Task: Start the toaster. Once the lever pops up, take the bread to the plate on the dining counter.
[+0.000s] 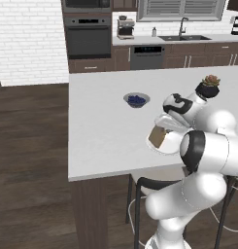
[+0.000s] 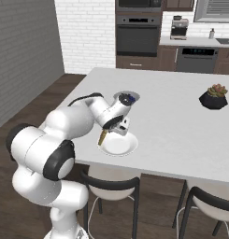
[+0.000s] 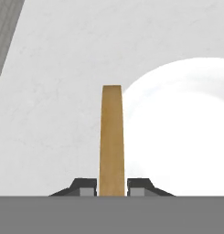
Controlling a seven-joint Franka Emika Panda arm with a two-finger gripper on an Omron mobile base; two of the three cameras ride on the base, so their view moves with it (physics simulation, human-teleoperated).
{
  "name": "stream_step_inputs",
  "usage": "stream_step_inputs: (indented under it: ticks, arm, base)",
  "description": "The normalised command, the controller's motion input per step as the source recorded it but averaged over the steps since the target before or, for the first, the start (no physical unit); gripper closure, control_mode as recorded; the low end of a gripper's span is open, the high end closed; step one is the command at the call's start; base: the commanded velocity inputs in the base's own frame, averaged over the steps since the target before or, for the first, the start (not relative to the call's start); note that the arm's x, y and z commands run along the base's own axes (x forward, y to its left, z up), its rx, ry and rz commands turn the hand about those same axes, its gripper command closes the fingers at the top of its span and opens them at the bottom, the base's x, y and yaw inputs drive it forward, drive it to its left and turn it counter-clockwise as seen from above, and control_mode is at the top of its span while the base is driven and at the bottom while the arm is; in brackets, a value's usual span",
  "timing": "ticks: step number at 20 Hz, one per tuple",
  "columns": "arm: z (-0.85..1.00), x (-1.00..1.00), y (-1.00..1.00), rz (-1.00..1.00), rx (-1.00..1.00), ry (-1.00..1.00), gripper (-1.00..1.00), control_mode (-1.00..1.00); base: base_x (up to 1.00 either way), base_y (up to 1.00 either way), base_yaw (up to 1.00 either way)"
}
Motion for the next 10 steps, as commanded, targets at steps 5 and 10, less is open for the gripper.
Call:
stream_step_inputs:
  ticks: [5,10]
  arm:
    - [0.00,0.05,-0.24,-0.06,0.01,0.00,1.00,-1.00]
    - [-0.05,0.18,-0.11,-0.09,0.01,0.00,1.00,-1.00]
  base:
    - [0.00,0.00,0.00]
    - [0.00,0.00,0.00]
